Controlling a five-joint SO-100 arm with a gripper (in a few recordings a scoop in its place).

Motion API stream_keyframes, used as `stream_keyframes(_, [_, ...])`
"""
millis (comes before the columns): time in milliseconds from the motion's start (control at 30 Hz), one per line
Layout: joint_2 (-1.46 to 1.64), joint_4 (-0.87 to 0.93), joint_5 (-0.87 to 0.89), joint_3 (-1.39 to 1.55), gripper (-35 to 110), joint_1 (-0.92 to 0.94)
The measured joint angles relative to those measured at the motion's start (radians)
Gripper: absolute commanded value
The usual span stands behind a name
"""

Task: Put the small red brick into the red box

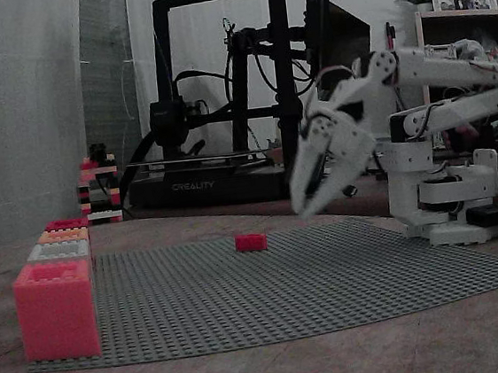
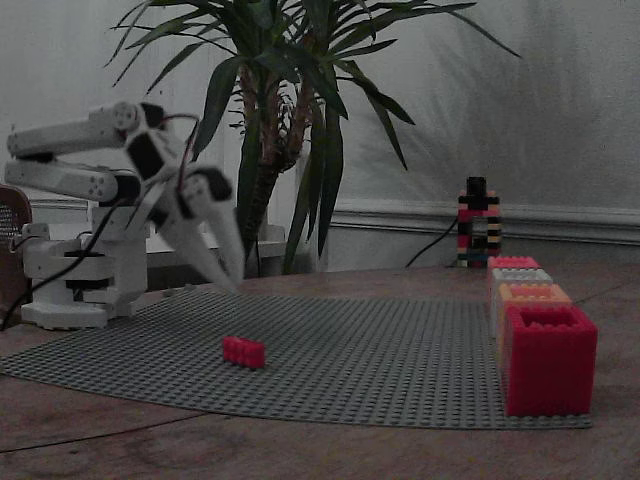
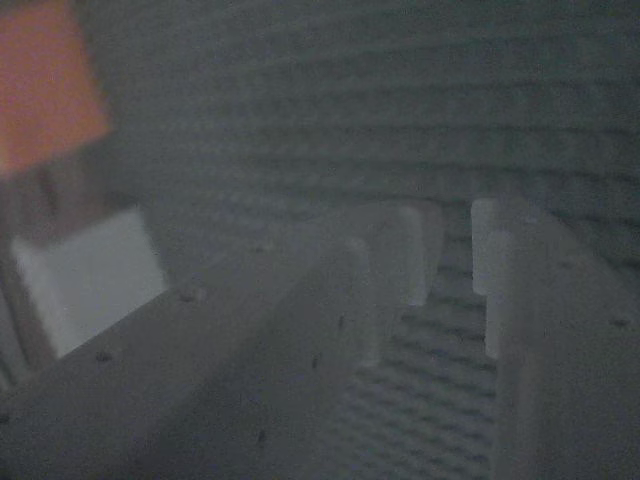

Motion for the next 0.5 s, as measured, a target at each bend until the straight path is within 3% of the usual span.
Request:
stream_keyframes(233, [-0.318, -0.086, -0.584, -0.193, 0, 0.012])
stream_keyframes(500, [-0.629, -0.078, -0.997, -0.376, 3, 0.164])
